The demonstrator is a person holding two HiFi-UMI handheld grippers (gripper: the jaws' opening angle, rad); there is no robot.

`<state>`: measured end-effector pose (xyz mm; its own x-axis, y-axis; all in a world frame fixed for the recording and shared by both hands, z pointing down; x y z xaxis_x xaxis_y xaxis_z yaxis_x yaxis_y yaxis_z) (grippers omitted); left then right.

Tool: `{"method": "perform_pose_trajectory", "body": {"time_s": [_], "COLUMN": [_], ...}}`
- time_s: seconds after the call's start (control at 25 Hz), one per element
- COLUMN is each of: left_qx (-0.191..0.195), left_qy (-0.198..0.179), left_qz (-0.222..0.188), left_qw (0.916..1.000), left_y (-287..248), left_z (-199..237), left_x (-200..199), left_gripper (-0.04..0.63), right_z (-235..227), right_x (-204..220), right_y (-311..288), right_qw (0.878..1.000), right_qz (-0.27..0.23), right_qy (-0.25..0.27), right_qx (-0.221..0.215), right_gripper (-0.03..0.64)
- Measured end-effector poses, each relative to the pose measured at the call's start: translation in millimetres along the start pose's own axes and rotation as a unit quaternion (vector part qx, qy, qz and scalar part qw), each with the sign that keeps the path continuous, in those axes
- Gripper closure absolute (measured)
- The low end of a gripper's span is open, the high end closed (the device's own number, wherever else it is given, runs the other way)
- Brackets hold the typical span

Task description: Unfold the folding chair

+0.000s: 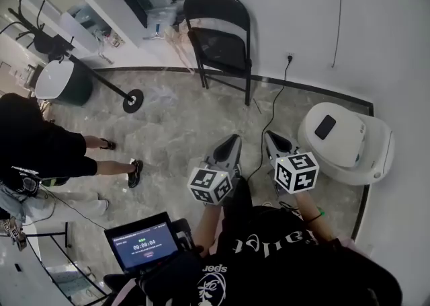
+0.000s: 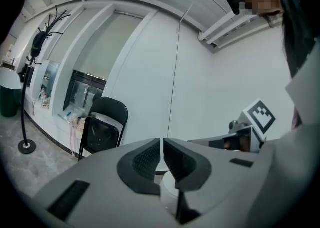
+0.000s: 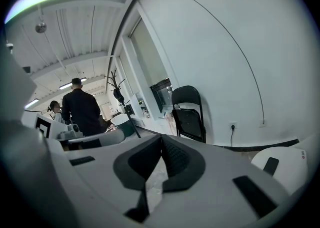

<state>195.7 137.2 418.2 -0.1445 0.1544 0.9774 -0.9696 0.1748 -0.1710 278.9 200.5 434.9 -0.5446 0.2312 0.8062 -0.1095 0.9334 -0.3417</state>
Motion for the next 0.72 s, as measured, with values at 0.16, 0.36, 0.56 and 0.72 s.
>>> {"method": "perform_pose_trajectory", "body": {"time_s": [0.16,0.36,0.56,0.72], "left_qx": [0.007,0.004,0.004,0.003], "left_qy": [-0.016,-0.023,-0.017,-0.011], "left_qz": [0.010,0.006,-0.001,-0.005], "left_qw": [0.9998,0.9997,0.9998,0.9999], "left_y": [-19,-40,-54,-63], "left_z": [42,107,173,222], "left_x": [-11,-33,-47,-56], "left_gripper": [0.574,0.575,0.574,0.574], "right_z": [6,18,28,33], "right_x": [-16,-42,-65,-81], "right_y": [-46,-107,-167,-206], "right_qw": [1.000,1.000,1.000,0.999], "right_qz": [0.006,0.009,0.004,0.002], "right_qy": [-0.001,0.002,0.000,-0.003], "right_qx": [0.005,0.007,0.019,0.034], "right_gripper": [0.601,0.601,0.601,0.601]}}
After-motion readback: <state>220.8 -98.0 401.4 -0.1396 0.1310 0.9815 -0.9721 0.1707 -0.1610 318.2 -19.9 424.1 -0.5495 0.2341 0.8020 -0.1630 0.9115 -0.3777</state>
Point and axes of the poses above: the fingertips, and each gripper's own axes: y backward along the fingers, z to its left, x out of its underside, the point moved 2 cm from there along y, backward along the fingers, and after that the axes turned 9 degrees about -y, right-handed, at the moved point
